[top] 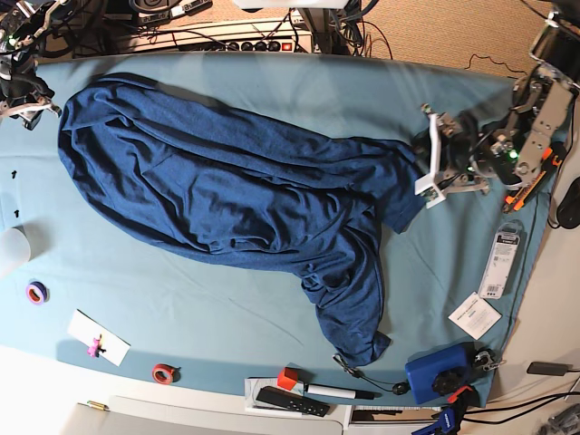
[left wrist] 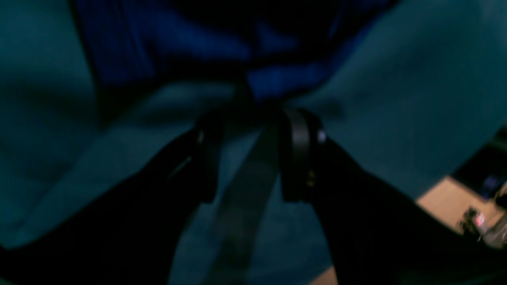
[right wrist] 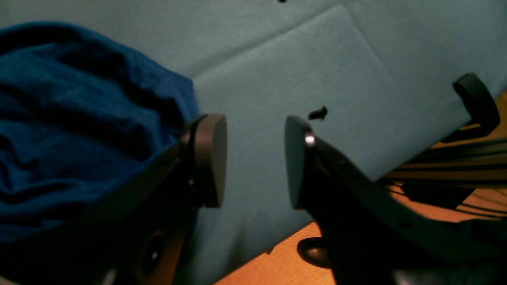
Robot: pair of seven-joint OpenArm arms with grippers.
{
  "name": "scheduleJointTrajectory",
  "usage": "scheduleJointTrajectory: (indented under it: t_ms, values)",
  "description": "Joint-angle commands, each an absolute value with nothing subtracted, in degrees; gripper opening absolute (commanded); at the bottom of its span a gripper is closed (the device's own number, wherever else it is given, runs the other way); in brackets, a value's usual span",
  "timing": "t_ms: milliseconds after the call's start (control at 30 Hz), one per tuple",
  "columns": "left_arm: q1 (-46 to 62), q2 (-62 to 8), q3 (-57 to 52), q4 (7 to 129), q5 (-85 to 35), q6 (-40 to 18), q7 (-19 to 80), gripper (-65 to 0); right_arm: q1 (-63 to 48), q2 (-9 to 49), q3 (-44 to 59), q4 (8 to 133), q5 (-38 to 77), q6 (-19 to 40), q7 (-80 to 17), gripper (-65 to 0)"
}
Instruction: Layout the t-shirt on the table in an organized manner, then fold the t-shirt properly
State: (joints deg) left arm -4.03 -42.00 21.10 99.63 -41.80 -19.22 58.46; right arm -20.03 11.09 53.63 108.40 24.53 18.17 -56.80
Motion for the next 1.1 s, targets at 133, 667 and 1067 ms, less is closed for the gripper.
scheduleJointTrajectory:
  t_ms: [133, 667, 1067]
  values:
    - [-4.9, -39.0, 18.1, 100.2, -42.2, -18.8, 58.7, -40.3, -20.0, 12.0, 54.0, 109.4, 25.1, 18.7, -55.9, -40.7]
    - [0.8, -35.2, 4.7, 100.1, -42.0, -14.4, 58.8, -31.4, -20.0, 12.0, 54.0, 109.4, 27.6, 21.3, -56.7, -40.7]
    - [4.9, -26.9, 3.2, 100.1, -42.1, -13.3, 58.7, -31.5, -20.0, 11.9, 54.0, 109.4, 28.7, 21.6, -57.2, -40.7]
